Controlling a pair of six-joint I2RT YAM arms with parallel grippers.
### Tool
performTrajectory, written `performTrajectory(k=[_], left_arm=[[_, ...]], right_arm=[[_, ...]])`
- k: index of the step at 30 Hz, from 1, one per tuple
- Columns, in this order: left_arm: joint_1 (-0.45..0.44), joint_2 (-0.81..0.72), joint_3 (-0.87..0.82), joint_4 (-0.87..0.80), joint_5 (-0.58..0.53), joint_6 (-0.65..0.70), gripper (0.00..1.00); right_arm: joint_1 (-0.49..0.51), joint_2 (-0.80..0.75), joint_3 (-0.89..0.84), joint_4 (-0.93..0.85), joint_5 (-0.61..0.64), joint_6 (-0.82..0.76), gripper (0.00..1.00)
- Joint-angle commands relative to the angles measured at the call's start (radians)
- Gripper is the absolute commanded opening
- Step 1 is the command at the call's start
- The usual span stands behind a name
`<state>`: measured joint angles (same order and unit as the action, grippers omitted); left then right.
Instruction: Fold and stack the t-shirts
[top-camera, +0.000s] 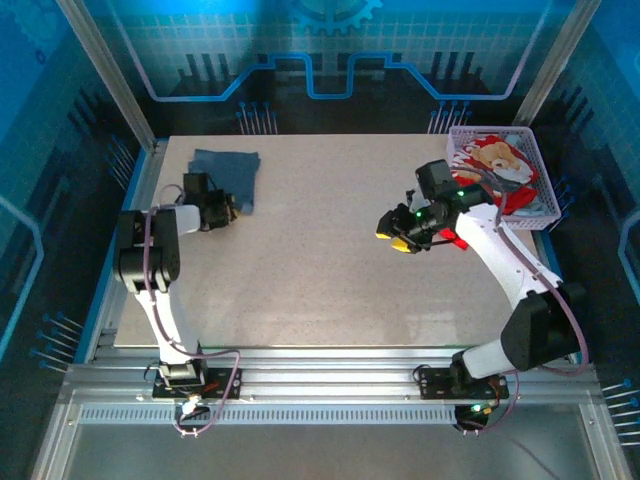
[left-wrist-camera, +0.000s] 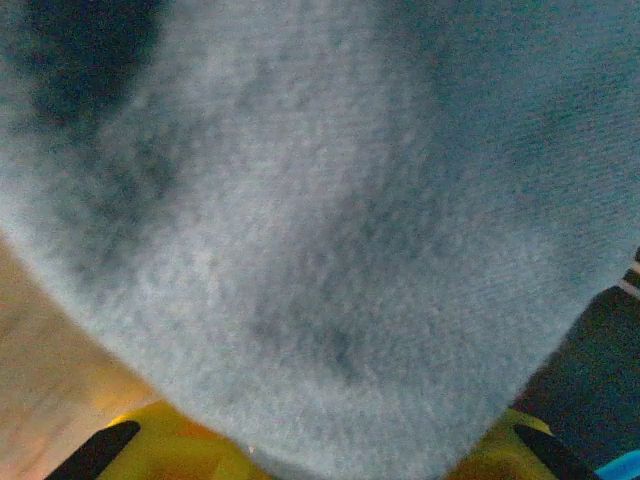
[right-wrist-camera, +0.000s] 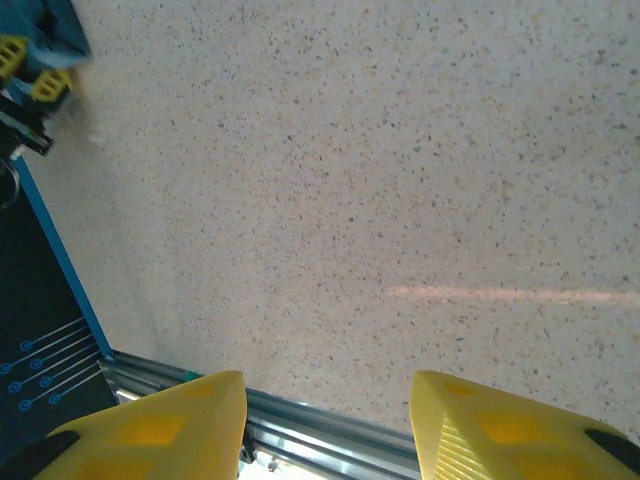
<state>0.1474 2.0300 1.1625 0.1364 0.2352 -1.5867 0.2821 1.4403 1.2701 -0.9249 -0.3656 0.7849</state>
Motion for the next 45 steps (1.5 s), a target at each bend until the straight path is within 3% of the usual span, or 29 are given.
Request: performTrajectory(k=[1, 8, 11, 14, 15, 16, 18, 21, 25, 28, 30, 34, 36, 38, 39, 42, 45], left_arm=[[0.045, 0.101, 0.129, -0.054, 0.096, 0.108, 0.27], [0.099, 0.191, 0.319, -0.177, 0.146, 0.209, 0.36], [0.098, 0.13, 0.313, -0.182, 0.165, 0.246, 0.53], [0.095, -0.058, 0.241, -0.273, 0.053, 0.337, 0.69], [0.093, -0.124, 0.215, -0.3, 0.018, 0.355, 0.81], [0.092, -0.198, 0.18, -0.327, -0.008, 0.367, 0.99], [0.083, -0.339, 0.118, -0.36, -0.044, 0.398, 0.99], [0.05, -0.535, 0.036, -0.42, -0.09, 0.478, 0.99], [-0.038, -0.79, -0.091, -0.439, -0.164, 0.621, 0.99], [-0.141, -0.965, -0.184, -0.462, -0.281, 0.689, 0.99], [-0.227, -1.062, -0.234, -0.52, -0.411, 0.711, 0.99], [-0.374, -1.15, -0.244, -0.822, -0.842, 0.704, 0.99], [-0.39, -1.21, -0.332, -0.735, -0.881, 0.953, 0.99], [-0.39, -1.288, -0.47, -0.557, -0.829, 1.271, 0.99], [-0.391, -1.319, -0.534, -0.493, -0.815, 1.357, 0.99], [-0.379, -1.384, -0.731, -0.266, -0.79, 1.485, 0.99], [-0.356, -1.367, -0.891, -0.026, -0.738, 1.49, 0.99]], right_arm=[[0.005, -0.032, -0.021, -0.01, 0.01, 0.02, 0.48], [0.02, -0.115, -0.054, 0.147, -0.039, 0.005, 0.51], [0.018, -0.204, -0.109, 0.303, -0.047, 0.024, 0.53], [0.018, -0.268, -0.147, 0.435, -0.03, 0.035, 0.59], [0.017, -0.28, -0.156, 0.469, -0.018, 0.04, 0.64], [0.021, -0.297, -0.172, 0.518, -0.005, 0.045, 0.67], [0.033, -0.338, -0.212, 0.622, 0.036, 0.035, 0.71], [0.049, -0.411, -0.235, 0.66, 0.135, -0.019, 0.99], [0.011, -0.382, -0.082, 0.36, 0.169, -0.136, 1.0], [0.025, -0.439, -0.077, 0.293, 0.26, -0.211, 1.0], [0.027, -0.494, -0.09, 0.253, 0.362, -0.223, 1.0], [0.03, -0.526, -0.149, 0.088, 0.758, -0.2, 1.0], [0.016, -0.588, -0.303, 0.249, 0.789, -0.339, 1.0], [0.024, -0.668, -0.523, 0.483, 0.87, -0.444, 1.0], [0.026, -0.697, -0.611, 0.57, 0.902, -0.488, 1.0], [0.02, -0.728, -0.799, 0.772, 0.955, -0.59, 1.0], [-0.004, -0.687, -0.911, 0.934, 0.905, -0.62, 1.0]])
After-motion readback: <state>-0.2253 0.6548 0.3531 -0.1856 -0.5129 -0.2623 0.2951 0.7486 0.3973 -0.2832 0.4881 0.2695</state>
